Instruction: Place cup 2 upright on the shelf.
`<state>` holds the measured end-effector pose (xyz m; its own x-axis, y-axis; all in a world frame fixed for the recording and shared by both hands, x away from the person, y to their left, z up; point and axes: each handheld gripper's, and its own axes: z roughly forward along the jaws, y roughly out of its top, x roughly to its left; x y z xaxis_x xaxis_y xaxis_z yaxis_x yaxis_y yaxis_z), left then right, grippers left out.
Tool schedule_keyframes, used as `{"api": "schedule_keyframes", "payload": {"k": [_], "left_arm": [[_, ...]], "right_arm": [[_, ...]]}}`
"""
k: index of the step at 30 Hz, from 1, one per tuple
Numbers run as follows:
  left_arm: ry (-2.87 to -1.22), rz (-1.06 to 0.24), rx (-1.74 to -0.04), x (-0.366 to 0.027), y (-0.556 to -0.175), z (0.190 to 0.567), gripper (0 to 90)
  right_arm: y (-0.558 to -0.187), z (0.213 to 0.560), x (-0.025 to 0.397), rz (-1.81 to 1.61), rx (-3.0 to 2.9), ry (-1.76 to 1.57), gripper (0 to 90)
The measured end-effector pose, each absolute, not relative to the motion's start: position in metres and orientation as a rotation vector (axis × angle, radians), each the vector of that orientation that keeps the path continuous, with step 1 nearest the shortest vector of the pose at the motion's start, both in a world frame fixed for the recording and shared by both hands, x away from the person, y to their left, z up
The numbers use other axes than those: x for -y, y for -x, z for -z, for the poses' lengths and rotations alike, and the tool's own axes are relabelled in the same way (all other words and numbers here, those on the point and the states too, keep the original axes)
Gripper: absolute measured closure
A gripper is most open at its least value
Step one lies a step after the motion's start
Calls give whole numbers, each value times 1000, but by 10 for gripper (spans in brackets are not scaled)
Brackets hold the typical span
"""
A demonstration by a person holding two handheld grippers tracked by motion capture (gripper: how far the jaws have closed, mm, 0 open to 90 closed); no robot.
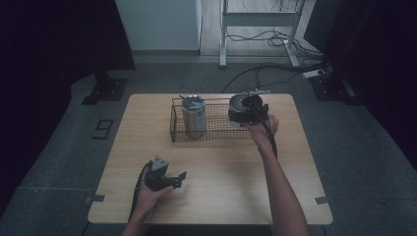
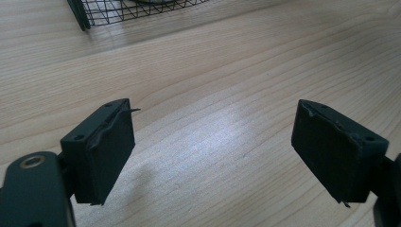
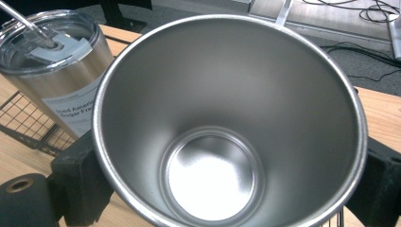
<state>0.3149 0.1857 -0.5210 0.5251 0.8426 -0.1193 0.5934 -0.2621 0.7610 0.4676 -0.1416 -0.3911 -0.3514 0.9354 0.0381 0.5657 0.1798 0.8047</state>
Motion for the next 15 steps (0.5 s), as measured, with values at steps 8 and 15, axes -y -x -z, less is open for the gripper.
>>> {"api": "schedule_keyframes", "payload": {"k": [8,15], "left_arm": [[-1983,-397,-1167,-185,-315,522,143],[-1986,-397,-1170,-185,-315,523,143]], "right_arm": [[-476,390,140,-1047,-1991,-1413,74],[-484,390,138,-1037,-1999,-1415,74]]}}
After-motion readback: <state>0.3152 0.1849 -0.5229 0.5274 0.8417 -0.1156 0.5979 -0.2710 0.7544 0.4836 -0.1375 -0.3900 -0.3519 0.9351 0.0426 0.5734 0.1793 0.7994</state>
